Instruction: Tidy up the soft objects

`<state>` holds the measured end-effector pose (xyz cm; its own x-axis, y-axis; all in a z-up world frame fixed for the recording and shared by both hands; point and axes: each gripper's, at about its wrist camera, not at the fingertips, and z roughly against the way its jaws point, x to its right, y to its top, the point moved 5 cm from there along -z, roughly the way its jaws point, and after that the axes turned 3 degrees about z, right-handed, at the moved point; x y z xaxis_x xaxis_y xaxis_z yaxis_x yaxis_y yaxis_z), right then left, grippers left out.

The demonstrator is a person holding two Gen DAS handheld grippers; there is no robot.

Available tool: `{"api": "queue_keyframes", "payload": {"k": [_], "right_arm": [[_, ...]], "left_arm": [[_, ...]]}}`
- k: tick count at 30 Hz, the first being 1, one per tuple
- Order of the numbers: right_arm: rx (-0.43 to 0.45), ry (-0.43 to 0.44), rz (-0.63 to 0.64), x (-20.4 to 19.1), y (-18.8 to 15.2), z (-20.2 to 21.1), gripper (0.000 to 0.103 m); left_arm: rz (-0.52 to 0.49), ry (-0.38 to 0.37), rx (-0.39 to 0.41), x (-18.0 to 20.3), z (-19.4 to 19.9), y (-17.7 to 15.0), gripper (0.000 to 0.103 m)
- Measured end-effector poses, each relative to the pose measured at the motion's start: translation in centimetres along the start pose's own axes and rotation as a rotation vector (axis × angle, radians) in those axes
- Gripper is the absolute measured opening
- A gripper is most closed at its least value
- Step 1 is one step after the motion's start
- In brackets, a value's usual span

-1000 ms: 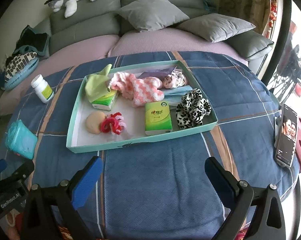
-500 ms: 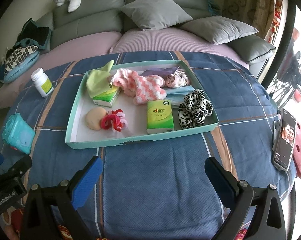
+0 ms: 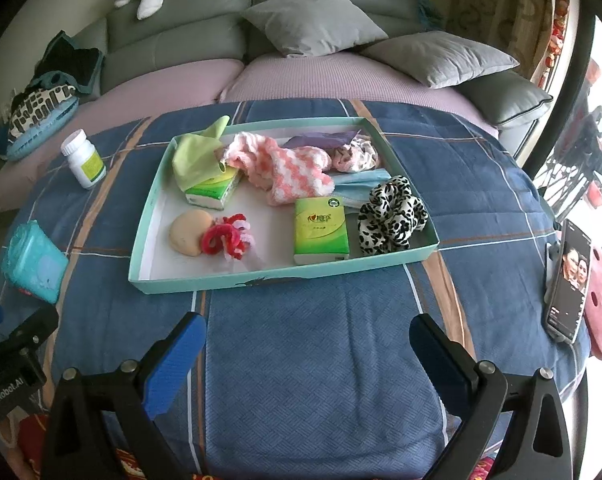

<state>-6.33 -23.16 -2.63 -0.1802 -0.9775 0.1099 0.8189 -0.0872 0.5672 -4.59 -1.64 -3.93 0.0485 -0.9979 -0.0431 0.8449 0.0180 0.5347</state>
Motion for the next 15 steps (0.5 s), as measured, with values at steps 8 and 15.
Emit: {"api": "queue_keyframes", "payload": {"k": [8, 15], "right_arm": [[-0.004, -0.004, 0.005, -0.05, -0.05, -0.11, 0.103], [-0.007, -0.005, 0.007, -0.08, -0.11, -0.19, 0.103]], "left_arm": [[0.002, 0.003, 0.0, 0.08, 0.01, -0.01, 0.099], [0.004, 0.006, 0.002, 0.04, 0.06, -0.02, 0.099]]}}
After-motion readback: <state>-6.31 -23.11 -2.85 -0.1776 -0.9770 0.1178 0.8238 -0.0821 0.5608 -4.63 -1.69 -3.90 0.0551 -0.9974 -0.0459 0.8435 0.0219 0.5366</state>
